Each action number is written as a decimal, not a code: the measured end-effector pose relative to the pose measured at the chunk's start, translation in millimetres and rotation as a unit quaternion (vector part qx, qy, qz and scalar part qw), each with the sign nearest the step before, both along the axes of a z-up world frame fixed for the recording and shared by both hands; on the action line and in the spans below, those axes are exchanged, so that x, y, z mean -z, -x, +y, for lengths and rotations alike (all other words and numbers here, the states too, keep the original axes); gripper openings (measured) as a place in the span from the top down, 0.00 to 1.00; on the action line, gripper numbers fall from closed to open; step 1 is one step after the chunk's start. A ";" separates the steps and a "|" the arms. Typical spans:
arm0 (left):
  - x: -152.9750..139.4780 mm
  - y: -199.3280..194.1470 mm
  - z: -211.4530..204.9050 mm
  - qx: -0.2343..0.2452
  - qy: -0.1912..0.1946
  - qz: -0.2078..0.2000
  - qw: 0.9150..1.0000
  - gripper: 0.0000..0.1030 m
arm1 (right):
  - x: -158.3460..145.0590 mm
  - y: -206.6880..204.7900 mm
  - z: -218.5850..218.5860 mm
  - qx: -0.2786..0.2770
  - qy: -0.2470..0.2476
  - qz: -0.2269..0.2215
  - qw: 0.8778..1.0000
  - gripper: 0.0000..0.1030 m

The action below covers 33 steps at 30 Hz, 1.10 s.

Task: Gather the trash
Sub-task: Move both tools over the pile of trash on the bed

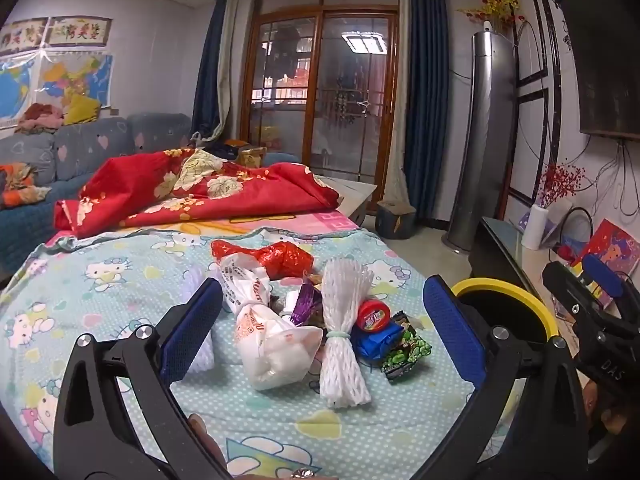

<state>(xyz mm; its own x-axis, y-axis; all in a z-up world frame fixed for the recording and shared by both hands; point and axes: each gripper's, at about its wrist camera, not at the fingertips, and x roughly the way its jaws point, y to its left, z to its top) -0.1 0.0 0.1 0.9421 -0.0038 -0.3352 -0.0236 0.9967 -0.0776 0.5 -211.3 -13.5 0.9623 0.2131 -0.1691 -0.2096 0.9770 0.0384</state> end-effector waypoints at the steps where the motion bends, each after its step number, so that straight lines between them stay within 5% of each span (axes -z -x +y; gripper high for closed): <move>1: 0.1 0.1 -0.4 0.000 -0.001 -0.001 1.000 0.10 | -0.1 0.4 -0.1 0.000 -0.003 -0.004 1.000 0.06; 33: -6.2 3.8 2.7 0.010 0.006 -0.011 1.000 0.10 | 2.2 0.9 8.1 -0.011 0.014 0.001 1.000 0.06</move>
<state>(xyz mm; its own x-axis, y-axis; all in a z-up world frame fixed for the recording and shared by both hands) -3.9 2.7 6.2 0.9492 -0.0275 -0.3133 -0.0009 0.9959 -0.0903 -0.3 -203.2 -15.7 0.9571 0.2295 -0.1767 -0.2312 0.9728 0.0111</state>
